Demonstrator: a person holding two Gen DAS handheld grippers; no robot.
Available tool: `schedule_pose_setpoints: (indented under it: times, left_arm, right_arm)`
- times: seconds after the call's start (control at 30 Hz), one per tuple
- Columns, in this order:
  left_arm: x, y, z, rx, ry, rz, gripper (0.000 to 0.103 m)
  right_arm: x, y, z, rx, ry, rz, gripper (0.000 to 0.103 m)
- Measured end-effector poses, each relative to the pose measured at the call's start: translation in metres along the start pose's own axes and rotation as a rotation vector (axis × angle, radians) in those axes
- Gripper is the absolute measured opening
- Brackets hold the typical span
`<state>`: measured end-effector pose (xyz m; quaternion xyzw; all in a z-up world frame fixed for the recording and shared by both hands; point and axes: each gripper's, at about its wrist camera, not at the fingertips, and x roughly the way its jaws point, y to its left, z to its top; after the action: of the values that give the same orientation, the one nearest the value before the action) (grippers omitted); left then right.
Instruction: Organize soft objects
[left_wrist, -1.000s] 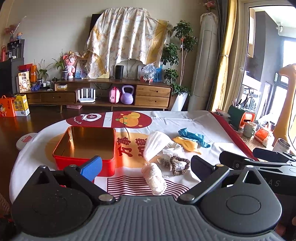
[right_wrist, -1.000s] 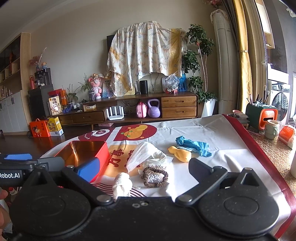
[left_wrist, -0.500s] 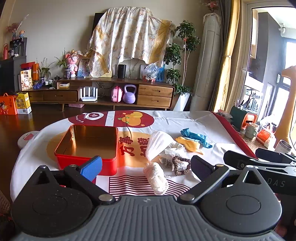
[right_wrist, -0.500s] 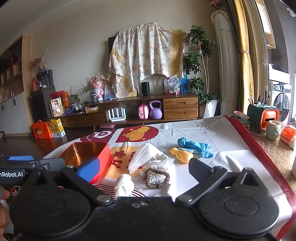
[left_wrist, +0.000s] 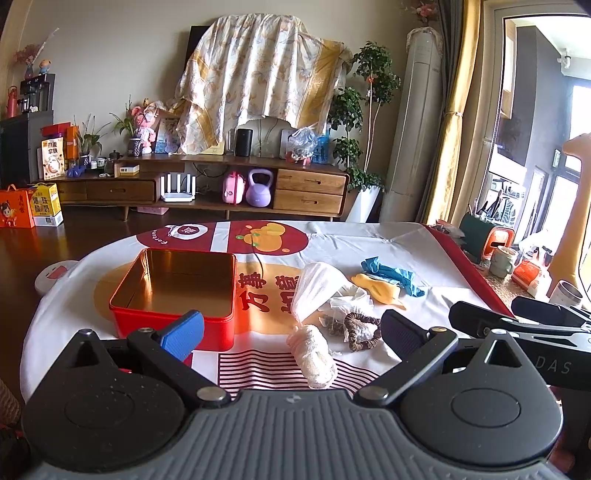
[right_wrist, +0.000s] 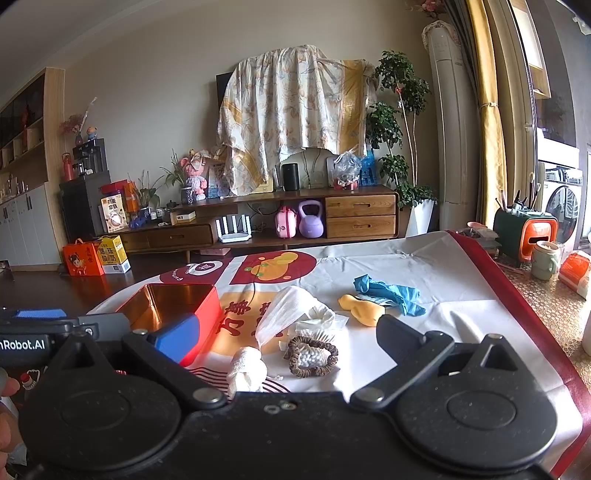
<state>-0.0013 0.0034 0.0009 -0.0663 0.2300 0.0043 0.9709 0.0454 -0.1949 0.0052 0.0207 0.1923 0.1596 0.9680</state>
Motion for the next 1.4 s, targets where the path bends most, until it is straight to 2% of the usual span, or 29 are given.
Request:
schedule_pose_setpoints:
  times: [0.4,0.6,0.7,1.0,1.17,1.33,1.4]
  left_arm:
    - [0.002,-0.002,0.001,0.000,0.010,0.001,0.103]
    - [0.013,-0.001,0.004,-0.003,0.034,0.000,0.103]
    - [0.023,0.001,0.005,-0.006,0.052,0.001,0.103]
    - [0.062,0.010,0.007,-0.024,0.108,-0.008,0.103]
    - [0.087,0.010,0.004,-0.010,0.159,-0.013,0.102]
    - [0.110,0.004,0.000,0.017,0.186,-0.010,0.103]
    - [0.121,0.002,-0.002,0.015,0.209,-0.019,0.103]
  right_arm:
    - [0.002,0.001,-0.002,-0.005,0.005,0.004,0.101]
    - [0.018,-0.004,-0.004,-0.006,0.032,0.017,0.100]
    - [0.028,-0.008,-0.003,0.000,0.058,0.026,0.096]
    - [0.061,-0.020,0.001,0.002,0.108,0.012,0.096]
    - [0.086,-0.030,0.000,-0.004,0.176,0.024,0.096]
    - [0.112,-0.040,-0.002,-0.041,0.213,0.024,0.091]
    - [0.126,-0.044,-0.002,-0.065,0.237,0.034,0.085]
